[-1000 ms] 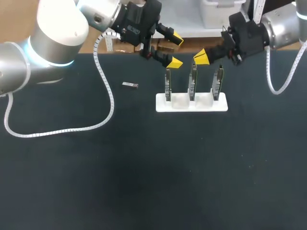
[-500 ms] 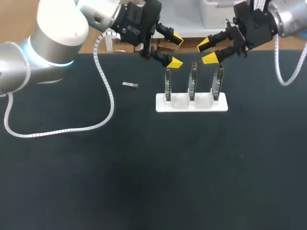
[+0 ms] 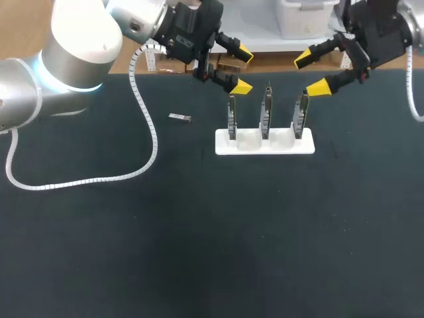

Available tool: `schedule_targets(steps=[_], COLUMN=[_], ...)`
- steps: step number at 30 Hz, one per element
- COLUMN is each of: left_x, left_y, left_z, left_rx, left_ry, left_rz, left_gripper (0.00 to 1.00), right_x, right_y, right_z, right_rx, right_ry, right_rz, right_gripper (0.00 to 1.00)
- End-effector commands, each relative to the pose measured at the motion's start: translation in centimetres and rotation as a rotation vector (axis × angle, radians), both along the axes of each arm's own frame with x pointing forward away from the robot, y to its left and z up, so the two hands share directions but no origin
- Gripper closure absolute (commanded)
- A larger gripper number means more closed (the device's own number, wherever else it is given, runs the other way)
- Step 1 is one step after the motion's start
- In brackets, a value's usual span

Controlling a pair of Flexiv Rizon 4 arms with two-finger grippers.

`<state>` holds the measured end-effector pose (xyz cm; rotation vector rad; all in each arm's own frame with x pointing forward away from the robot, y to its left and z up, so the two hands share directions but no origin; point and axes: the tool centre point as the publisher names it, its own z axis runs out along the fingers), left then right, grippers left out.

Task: Pick up the optical module with the left hand, and insert it into the network port with the right hand.

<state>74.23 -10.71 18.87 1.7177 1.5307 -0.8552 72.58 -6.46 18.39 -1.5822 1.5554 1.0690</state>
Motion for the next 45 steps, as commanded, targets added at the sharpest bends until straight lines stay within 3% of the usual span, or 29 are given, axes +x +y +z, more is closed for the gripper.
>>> schedule_targets(steps=[1,23,32,45], left_x=[0.2,0.2,0.2,0.2], left_y=[-0.1,-0.1,-0.1,-0.1], left_z=[0.1,0.1,0.1,0.1], left_rx=[0.007,0.007,0.007,0.007], left_ry=[0.004,0.004,0.004,0.004], left_rz=[-0.003,-0.003,-0.003,-0.003], left_gripper=[0.0,0.0,0.0,0.0], right_x=[-1.1,-3.8,-2.8,-1.5], right_y=[-1.1,-5.0,-6.1,-7.3], right_z=[0.5,2.6,2.4,2.9], right_rx=[-0.006,-0.071,-0.093,-0.163], right_ry=[0.0,-0.033,-0.023,0.048], right_rz=[-0.022,-0.117,-0.057,0.03], right_gripper=[0.0,0.0,0.0,0.0])
